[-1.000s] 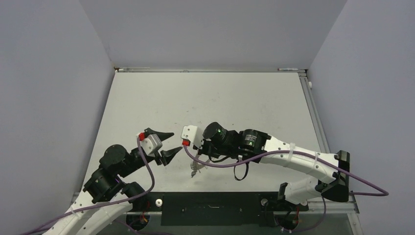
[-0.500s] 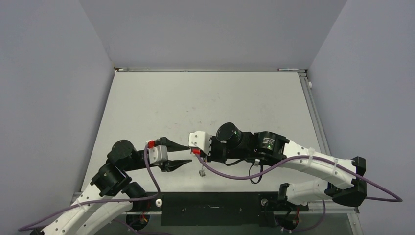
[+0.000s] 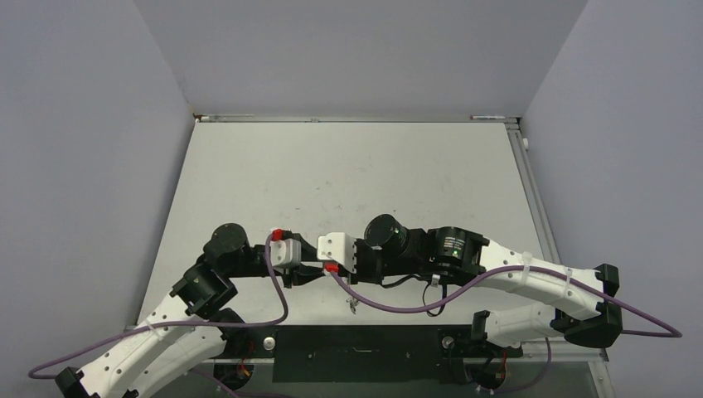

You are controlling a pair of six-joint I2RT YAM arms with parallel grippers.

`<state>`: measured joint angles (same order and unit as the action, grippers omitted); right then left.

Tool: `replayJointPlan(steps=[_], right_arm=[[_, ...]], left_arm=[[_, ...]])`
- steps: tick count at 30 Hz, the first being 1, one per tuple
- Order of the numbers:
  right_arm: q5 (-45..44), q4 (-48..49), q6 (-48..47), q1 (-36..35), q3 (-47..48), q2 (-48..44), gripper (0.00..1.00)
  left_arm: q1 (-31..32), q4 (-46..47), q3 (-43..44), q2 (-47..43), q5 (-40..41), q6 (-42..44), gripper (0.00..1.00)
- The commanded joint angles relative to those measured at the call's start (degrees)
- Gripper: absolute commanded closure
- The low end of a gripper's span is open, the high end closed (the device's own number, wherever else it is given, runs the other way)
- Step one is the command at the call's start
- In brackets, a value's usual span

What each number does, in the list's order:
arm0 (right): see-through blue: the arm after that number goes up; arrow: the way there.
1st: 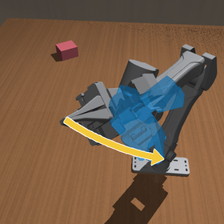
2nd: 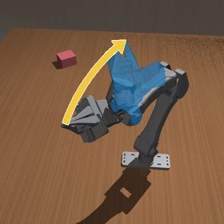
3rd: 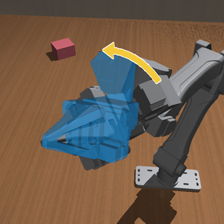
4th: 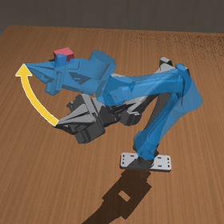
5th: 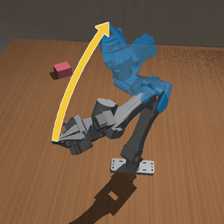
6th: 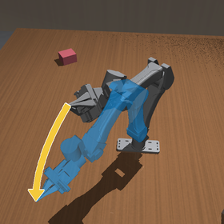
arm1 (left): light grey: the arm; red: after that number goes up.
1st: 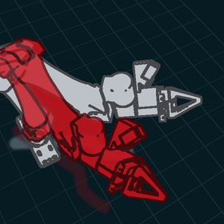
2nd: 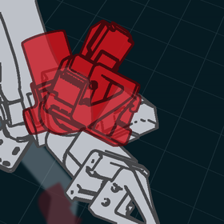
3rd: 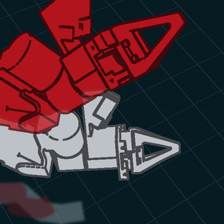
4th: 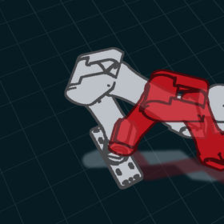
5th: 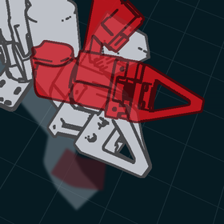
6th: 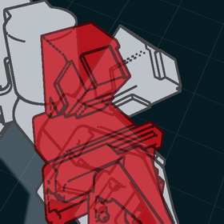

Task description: Put the keys on the keyring

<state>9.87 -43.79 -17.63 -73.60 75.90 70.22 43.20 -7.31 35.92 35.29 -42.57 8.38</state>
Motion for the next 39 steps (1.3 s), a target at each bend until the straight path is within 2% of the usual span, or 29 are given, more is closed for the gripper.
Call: replayJointPlan(steps=[1,21,32,36,39], right_arm=[[0.08,2.39,-0.74,-0.64,2.21,-0.60,0.95],[-1.16,2.92,-0.65,-1.24,3.07,0.22,0.95],[-1.39,3.42,-0.65,-1.51,3.26,0.11,0.95],[-0.93,3.62,-0.65,-1.68,3.21,0.11,0.95],[-0.37,4.16,-0.82,-1.76,3.08,-0.09,0.95]], left_arm=[[0.22,4.42,1.09,0.29,-2.79,-0.80,0.75],[0.26,6.43,-0.63,2.72,-5.42,-3.47,0.77],[0.34,6.43,-1.26,3.37,-5.37,-3.89,0.82],[0.33,8.91,-1.47,3.56,-5.27,-4.38,0.88],[0.37,9.31,-1.55,3.42,-5.15,-4.18,1.00]])
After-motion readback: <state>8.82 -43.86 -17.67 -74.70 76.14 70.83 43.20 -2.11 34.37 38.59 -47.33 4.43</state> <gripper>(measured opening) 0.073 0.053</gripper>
